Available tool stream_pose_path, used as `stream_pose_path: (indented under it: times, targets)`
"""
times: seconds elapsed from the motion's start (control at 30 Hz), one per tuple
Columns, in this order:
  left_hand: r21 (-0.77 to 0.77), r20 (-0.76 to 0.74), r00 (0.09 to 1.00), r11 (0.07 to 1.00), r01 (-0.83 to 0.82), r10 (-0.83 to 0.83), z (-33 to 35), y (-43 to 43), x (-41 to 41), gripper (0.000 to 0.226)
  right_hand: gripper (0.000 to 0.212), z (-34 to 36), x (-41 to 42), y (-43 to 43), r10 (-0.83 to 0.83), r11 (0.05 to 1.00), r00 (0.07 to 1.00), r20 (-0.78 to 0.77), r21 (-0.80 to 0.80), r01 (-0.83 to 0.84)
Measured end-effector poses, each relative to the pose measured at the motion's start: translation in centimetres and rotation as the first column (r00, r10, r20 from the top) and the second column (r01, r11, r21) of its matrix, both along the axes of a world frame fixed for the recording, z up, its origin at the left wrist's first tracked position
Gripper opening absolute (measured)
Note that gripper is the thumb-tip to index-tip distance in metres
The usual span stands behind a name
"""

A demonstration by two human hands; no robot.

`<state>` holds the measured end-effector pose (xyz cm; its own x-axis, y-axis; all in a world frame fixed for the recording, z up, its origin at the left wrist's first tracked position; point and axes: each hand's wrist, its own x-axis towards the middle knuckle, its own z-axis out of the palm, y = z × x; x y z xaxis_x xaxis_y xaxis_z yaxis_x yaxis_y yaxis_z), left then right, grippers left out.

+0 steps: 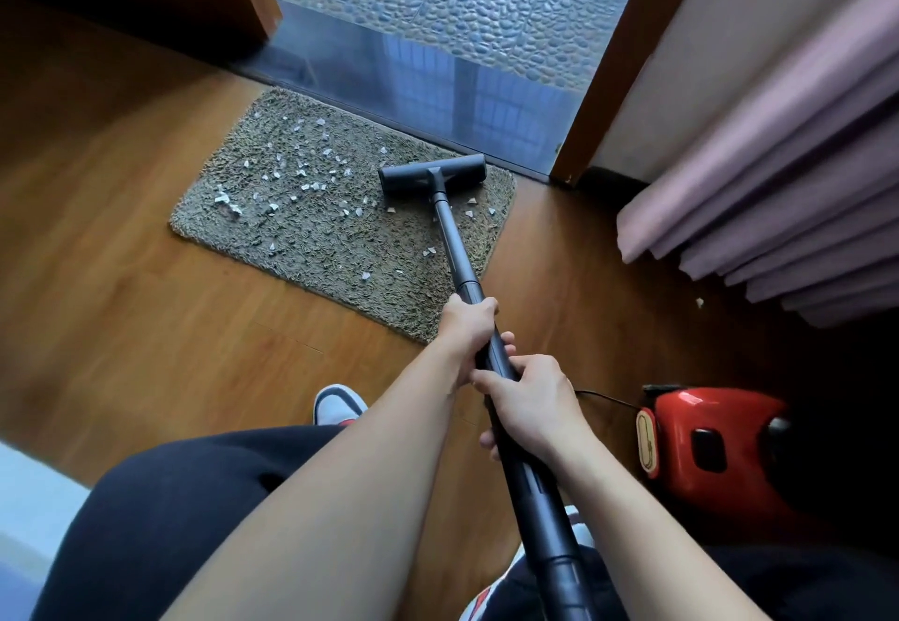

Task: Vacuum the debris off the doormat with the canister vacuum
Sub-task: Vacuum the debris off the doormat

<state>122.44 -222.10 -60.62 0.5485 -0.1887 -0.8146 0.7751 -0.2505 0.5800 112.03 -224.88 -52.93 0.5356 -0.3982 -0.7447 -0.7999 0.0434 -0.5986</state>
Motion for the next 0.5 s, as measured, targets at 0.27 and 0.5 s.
stream_pose_path:
  times: [0.27,0.5]
  targets:
    - [0.002,-0.024,1.0,1.0,-0.02,0.02,1.2,0.9,-3.4,0.018,0.019,1.4,-3.2,0.7,-0.014,1.0,0.999,-0.034,0.026,0.014]
    - [-0.02,-0.049,0.992,0.993,-0.114,0.113,1.7,3.2,-10.4,0.02,0.013,2.8,-9.7,2.5,0.036,0.999,0.997,-0.062,0.035,-0.034]
